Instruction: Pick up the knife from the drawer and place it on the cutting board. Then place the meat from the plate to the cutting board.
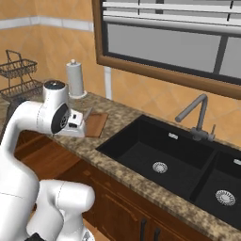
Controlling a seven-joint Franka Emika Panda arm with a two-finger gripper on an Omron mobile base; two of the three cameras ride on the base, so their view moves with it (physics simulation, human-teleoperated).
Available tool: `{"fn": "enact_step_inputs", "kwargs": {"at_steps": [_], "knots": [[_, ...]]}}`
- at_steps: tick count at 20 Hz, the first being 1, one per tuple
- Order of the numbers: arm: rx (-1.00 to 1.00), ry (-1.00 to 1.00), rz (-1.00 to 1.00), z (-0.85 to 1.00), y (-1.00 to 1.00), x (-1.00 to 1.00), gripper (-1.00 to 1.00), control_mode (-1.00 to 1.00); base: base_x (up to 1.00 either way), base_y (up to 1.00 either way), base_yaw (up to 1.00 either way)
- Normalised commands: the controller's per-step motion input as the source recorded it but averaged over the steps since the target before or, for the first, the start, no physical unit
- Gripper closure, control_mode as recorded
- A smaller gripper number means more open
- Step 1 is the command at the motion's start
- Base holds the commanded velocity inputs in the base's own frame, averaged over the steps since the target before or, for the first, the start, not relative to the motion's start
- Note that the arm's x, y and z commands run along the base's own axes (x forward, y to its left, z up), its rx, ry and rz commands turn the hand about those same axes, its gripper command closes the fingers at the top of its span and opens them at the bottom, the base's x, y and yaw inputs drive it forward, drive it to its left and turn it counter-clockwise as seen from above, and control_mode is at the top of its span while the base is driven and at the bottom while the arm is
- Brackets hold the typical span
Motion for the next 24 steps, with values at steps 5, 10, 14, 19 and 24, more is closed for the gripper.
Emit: {"fn": "enact_step_inputs", "kwargs": {"at_steps": [5,10,14,19,24], "knots": [[0.00,0.00,0.00,0.00,0.00,0.00,-1.00,1.00,-0.61,-0.35,-0.45],[0.00,0.00,0.00,0.00,0.00,0.00,-1.00,1.00,-0.54,-0.15,-0.55],[0.00,0.00,0.00,0.00,0.00,0.00,-1.00,1.00,-0.25,-0.12,-0.35],[0.00,0.00,0.00,0.00,0.00,0.00,-1.00,1.00,-0.09,-0.26,-0.29],[0.00,0.00,0.00,0.00,0.00,0.00,-1.00,1.00,0.00,-0.63,-0.11]]}}
